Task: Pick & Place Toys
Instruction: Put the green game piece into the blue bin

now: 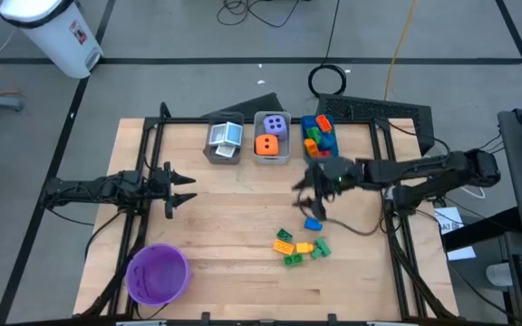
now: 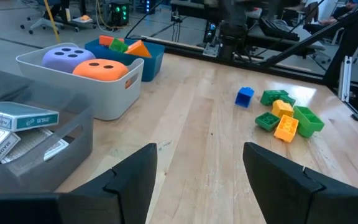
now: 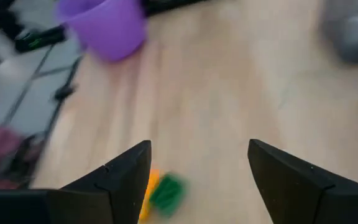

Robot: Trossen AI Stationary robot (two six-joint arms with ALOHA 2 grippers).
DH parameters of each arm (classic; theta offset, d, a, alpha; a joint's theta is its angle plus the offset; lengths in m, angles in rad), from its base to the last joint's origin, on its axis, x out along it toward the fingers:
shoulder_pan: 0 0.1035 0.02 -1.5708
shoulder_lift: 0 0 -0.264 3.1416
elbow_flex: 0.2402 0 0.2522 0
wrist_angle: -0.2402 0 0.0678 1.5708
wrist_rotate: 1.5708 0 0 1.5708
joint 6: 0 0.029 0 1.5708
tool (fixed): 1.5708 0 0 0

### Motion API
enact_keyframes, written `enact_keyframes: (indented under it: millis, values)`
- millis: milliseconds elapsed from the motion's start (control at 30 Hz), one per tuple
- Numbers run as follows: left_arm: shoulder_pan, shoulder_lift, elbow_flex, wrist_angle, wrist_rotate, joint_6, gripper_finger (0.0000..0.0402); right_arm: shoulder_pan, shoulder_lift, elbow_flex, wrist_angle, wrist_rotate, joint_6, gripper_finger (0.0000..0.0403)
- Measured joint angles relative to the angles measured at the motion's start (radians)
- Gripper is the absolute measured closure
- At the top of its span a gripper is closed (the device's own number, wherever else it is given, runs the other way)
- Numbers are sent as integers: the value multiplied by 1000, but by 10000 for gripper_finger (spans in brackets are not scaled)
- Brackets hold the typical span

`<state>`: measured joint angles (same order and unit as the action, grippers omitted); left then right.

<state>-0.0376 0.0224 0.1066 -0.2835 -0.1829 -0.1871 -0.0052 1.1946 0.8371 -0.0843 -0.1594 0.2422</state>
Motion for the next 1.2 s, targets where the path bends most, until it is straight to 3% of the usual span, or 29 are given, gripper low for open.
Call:
enact_keyframes:
  millis: [200,433,633,1200]
  values:
    - [0,0,0,0,0,0,155,176,15,1,-183,13,133,146]
    - [0,0,0,0,0,0,155,378,27,1,-360,186,311,153]
    - [0,0,0,0,0,0,156,495,90,1,-413,189,431,153]
    - [0,0,0,0,0,0,156,564,294,1,-386,209,530,154]
